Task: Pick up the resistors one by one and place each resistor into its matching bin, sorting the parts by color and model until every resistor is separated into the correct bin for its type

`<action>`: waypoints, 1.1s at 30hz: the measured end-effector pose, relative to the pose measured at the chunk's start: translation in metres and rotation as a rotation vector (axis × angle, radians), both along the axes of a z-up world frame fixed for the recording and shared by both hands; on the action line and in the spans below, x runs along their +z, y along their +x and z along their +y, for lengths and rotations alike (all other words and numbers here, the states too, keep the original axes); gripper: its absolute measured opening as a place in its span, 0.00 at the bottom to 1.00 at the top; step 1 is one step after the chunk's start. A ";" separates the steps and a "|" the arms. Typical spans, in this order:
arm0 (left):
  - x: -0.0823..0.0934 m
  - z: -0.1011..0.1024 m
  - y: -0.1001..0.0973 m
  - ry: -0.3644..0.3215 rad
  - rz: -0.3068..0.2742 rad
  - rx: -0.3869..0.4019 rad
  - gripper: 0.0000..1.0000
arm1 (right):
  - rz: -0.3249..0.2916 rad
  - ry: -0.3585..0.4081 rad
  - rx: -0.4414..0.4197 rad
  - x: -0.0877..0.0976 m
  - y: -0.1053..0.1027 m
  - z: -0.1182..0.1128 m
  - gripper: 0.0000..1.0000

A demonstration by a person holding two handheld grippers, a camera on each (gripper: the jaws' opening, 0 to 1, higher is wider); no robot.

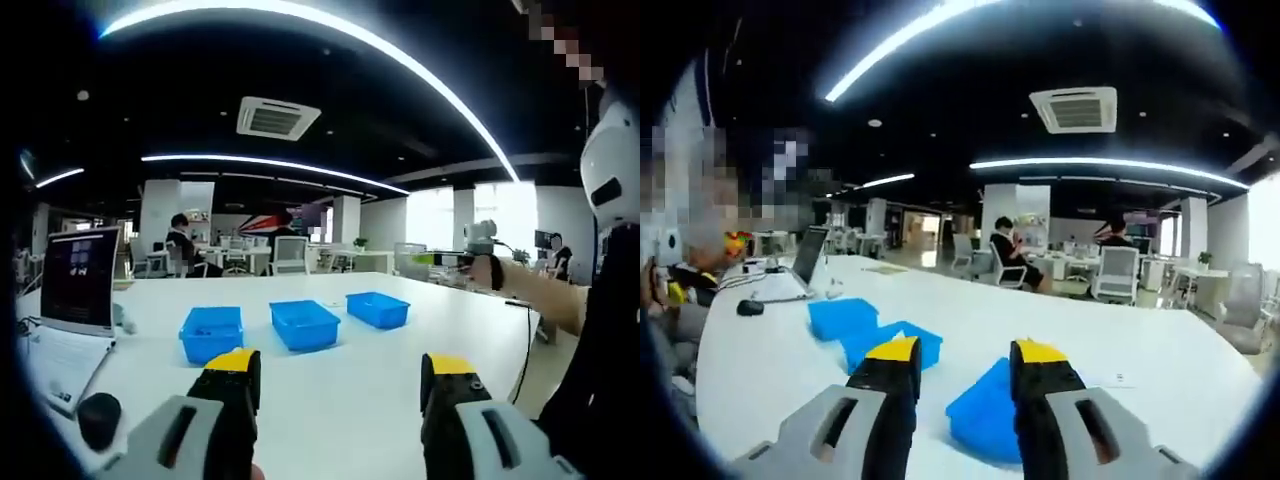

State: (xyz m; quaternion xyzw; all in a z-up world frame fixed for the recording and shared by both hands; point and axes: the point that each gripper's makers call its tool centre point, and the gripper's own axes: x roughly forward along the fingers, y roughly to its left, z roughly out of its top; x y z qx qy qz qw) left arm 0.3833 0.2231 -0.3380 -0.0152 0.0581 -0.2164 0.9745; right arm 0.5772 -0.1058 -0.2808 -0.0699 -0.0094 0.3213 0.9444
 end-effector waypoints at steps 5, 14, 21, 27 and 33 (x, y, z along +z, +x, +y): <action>-0.002 0.000 0.003 0.004 0.004 -0.005 0.66 | -0.014 -0.002 0.029 -0.002 -0.061 -0.014 0.41; -0.008 -0.003 0.000 0.023 0.019 -0.009 0.67 | 0.044 -0.024 -0.033 -0.036 -0.139 -0.044 0.43; -0.008 -0.003 -0.002 0.018 0.017 -0.005 0.68 | 0.051 -0.059 -0.101 -0.048 -0.160 -0.059 0.42; -0.011 -0.005 0.000 0.014 0.025 -0.005 0.70 | 0.056 -0.057 -0.102 -0.049 -0.161 -0.055 0.44; -0.017 -0.001 0.000 0.018 0.036 0.006 0.69 | 0.069 -0.050 -0.096 -0.052 -0.158 -0.048 0.45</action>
